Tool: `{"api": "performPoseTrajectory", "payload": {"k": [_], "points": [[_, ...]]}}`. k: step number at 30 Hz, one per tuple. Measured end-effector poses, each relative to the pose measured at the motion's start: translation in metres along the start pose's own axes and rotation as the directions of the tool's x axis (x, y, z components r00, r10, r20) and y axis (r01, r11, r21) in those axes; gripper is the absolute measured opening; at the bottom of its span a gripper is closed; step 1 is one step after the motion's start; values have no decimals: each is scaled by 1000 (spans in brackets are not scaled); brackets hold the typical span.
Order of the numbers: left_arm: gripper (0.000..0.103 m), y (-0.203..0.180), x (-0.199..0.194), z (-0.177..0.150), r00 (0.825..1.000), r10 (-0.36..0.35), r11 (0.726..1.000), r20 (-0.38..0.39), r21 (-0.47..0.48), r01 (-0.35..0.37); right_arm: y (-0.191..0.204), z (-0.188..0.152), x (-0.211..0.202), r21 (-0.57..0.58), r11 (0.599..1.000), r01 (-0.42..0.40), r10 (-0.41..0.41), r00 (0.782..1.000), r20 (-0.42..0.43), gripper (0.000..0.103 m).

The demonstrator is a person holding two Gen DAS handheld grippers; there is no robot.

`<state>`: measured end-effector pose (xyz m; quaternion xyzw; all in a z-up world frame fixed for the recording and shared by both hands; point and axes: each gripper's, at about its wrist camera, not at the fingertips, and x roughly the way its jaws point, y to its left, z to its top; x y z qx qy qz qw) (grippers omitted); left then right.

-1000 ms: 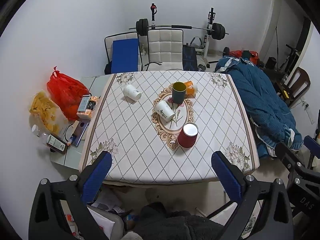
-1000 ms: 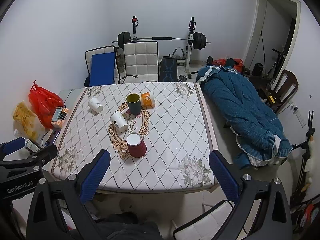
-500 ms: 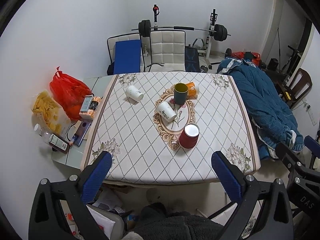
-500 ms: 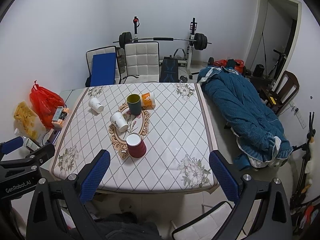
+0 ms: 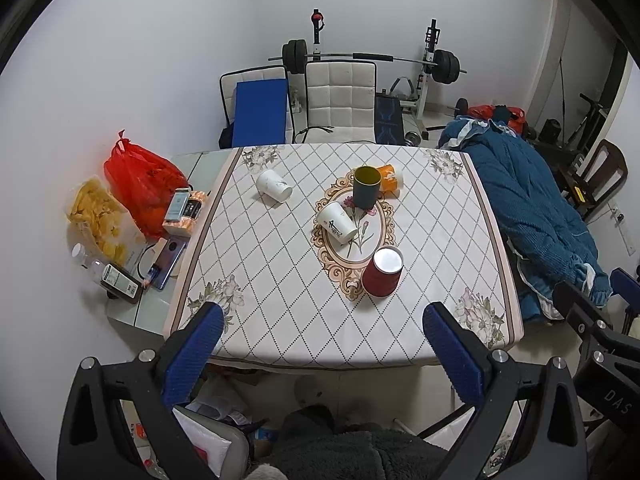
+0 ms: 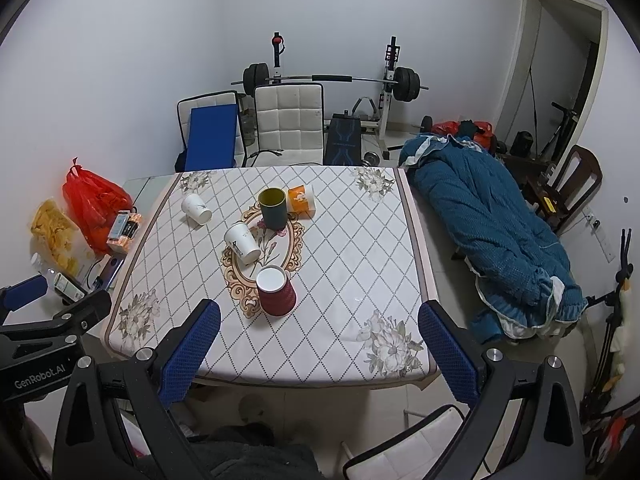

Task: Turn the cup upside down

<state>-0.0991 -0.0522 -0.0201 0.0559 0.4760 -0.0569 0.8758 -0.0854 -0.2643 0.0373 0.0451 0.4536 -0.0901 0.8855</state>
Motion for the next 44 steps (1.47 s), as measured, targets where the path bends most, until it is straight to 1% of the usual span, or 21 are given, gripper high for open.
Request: {"api": "performPoseTrajectory", "payload": {"k": [18, 44], "points": [[102, 3, 2, 2, 1000, 12, 1000, 1, -11, -12, 2, 5, 3, -11, 1000, -17, 17, 1000, -2, 101], [102, 8, 9, 0, 1000, 14, 1000, -8, -14, -14, 1, 2, 12, -25, 999, -39, 39, 999, -12, 101]]}}
